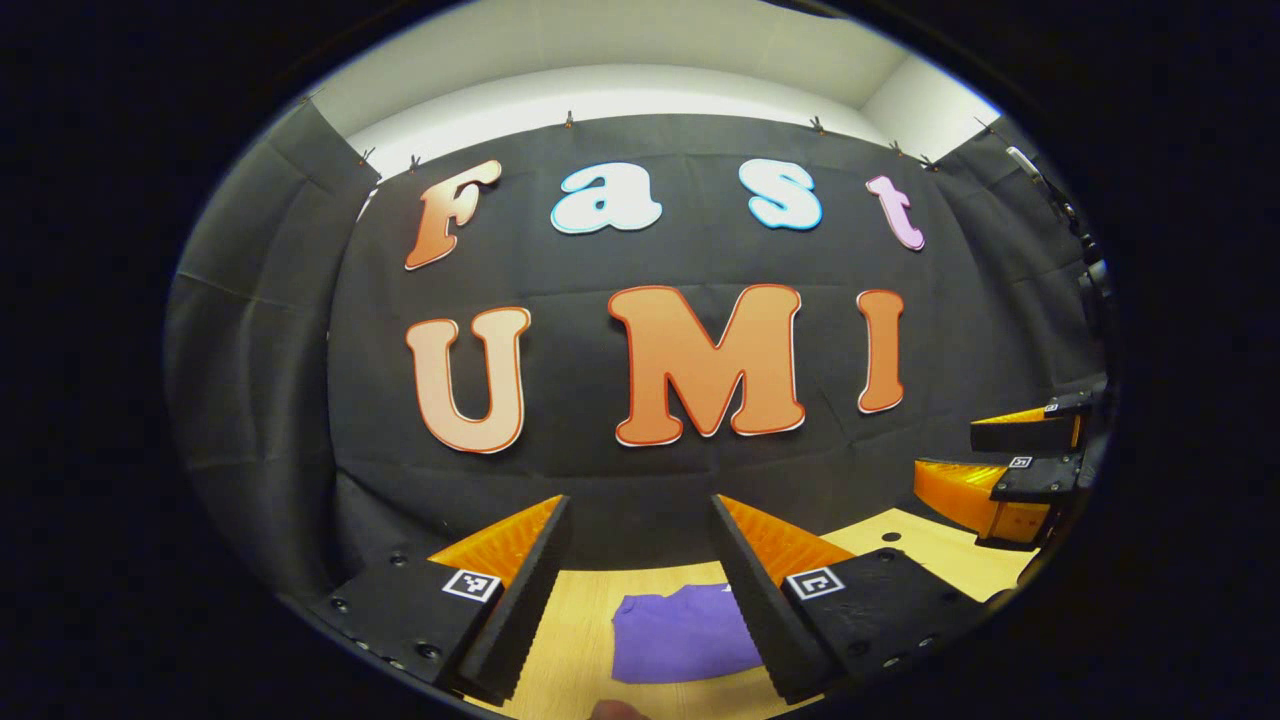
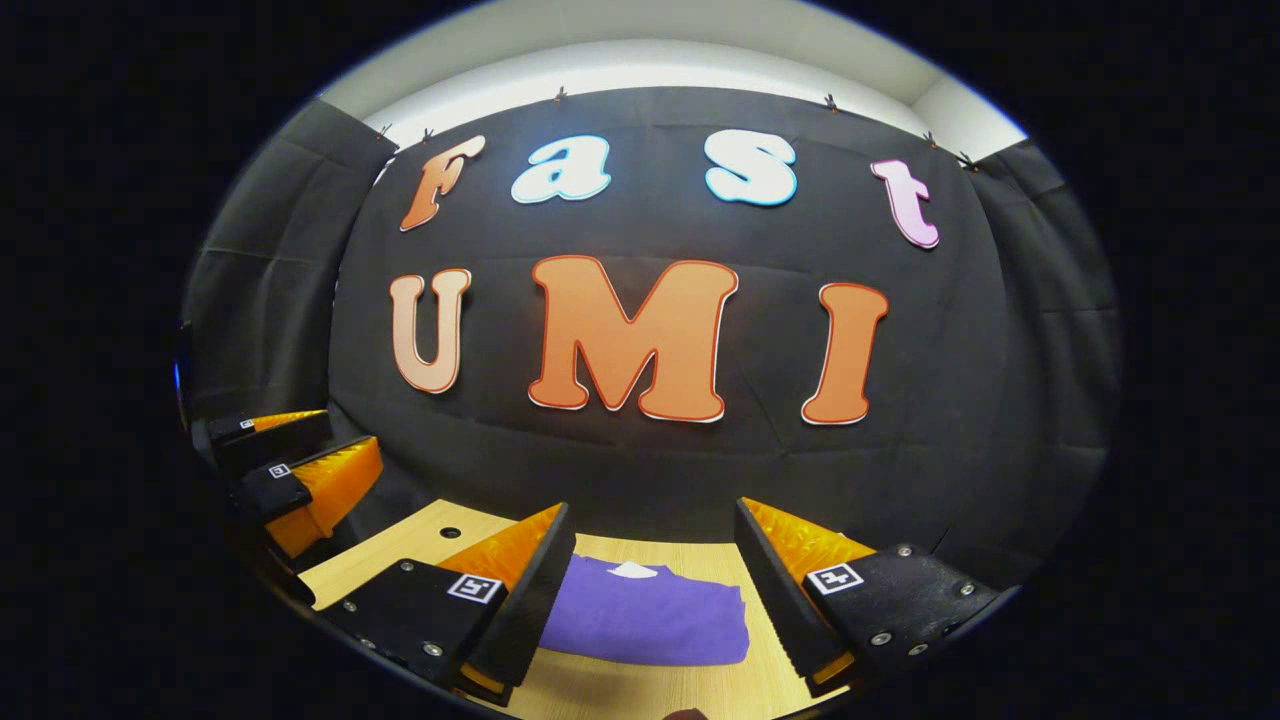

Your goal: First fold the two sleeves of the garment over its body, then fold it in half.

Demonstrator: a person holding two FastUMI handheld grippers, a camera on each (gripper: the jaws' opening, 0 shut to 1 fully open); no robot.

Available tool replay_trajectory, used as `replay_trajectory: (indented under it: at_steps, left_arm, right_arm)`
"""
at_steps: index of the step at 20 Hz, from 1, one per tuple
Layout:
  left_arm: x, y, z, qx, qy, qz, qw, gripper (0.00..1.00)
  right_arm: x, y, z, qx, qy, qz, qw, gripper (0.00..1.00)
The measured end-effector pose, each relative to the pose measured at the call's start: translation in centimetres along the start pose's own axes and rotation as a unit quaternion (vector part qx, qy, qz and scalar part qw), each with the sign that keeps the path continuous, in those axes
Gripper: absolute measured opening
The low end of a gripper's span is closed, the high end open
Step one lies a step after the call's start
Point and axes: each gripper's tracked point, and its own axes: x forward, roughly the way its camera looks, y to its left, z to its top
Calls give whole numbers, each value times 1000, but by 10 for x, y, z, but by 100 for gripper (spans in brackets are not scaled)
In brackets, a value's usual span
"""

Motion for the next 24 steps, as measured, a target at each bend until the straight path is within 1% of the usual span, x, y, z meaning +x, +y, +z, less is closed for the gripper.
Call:
replay_trajectory:
  at_steps: [2, 5, 8, 11, 12, 13, 15, 17, 19, 21, 23, 24]
  left_arm:
    - [-6, -9, 2, -5, -10, -10, 1000, 88]
    - [-19, -15, 2, -5, -11, 11, 1000, 88]
    - [-37, -28, 6, -13, -25, 38, 999, 88]
    - [-56, -43, 6, -22, -32, 60, 997, 90]
    - [-61, -50, 1, -22, -24, 66, 997, 88]
    - [-67, -54, -2, -19, -23, 75, 997, 88]
    - [-73, -63, -3, -12, -17, 85, 996, 89]
    - [-75, -66, -9, -15, 3, 91, 996, 89]
    - [-75, -62, -4, -24, -1, 102, 995, 98]
    - [-79, -64, 1, -25, -8, 101, 995, 100]
    - [-78, -67, 2, -20, -9, 93, 995, 99]
    - [-77, -65, 3, -16, -13, 89, 996, 100]
  right_arm:
    - [-12, -6, -2, -8, 0, -4, 1000, 95]
    - [-25, -15, -3, -20, -7, 6, 1000, 95]
    - [-34, -25, -7, -19, -21, 32, 999, 95]
    - [-45, -34, -28, -6, -3, 70, 998, 95]
    - [-47, -37, -33, -2, 3, 79, 997, 95]
    - [-48, -44, -38, 1, 5, 82, 997, 95]
    - [-52, -51, -39, 6, 0, 84, 996, 95]
    - [-55, -59, -40, 4, 1, 80, 997, 95]
    - [-54, -63, -32, 1, -13, 69, 998, 95]
    - [-54, -60, -29, 3, -19, 63, 998, 95]
    - [-53, -56, -26, 0, -23, 57, 998, 95]
    - [-52, -54, -25, -4, -24, 55, 998, 95]
